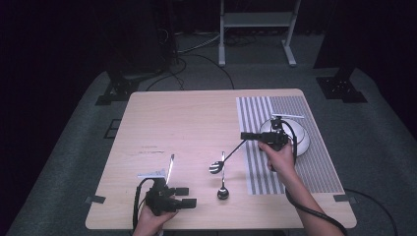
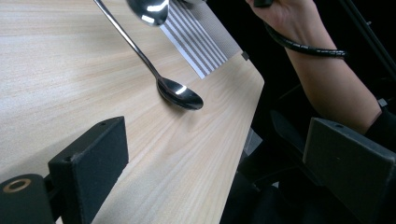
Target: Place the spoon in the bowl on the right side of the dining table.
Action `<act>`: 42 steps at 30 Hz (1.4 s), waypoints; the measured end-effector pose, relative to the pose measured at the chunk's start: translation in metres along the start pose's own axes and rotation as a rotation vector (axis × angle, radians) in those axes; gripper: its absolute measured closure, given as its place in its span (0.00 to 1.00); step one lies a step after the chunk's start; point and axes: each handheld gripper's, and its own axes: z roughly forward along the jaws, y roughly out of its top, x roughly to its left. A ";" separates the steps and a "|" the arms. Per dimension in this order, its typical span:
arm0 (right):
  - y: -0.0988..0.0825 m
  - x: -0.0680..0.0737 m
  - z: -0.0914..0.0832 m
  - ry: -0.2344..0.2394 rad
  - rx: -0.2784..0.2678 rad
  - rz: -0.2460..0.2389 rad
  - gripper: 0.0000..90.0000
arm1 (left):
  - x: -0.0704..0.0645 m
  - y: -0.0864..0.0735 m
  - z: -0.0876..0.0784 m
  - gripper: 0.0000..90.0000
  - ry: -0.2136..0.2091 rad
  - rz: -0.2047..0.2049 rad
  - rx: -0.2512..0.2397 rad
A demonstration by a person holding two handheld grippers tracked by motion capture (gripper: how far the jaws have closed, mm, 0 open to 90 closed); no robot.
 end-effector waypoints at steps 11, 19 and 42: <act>0.013 -0.002 -0.019 -0.027 -0.048 0.002 0.98 | 0.000 0.000 0.001 0.06 0.005 0.002 -0.001; 0.019 -0.004 -0.030 -0.035 -0.073 0.017 0.98 | 0.001 0.000 0.001 0.06 0.001 -0.001 -0.003; 0.042 -0.012 -0.070 -0.089 -0.166 0.038 0.98 | 0.001 0.000 0.001 0.06 -0.002 -0.001 -0.004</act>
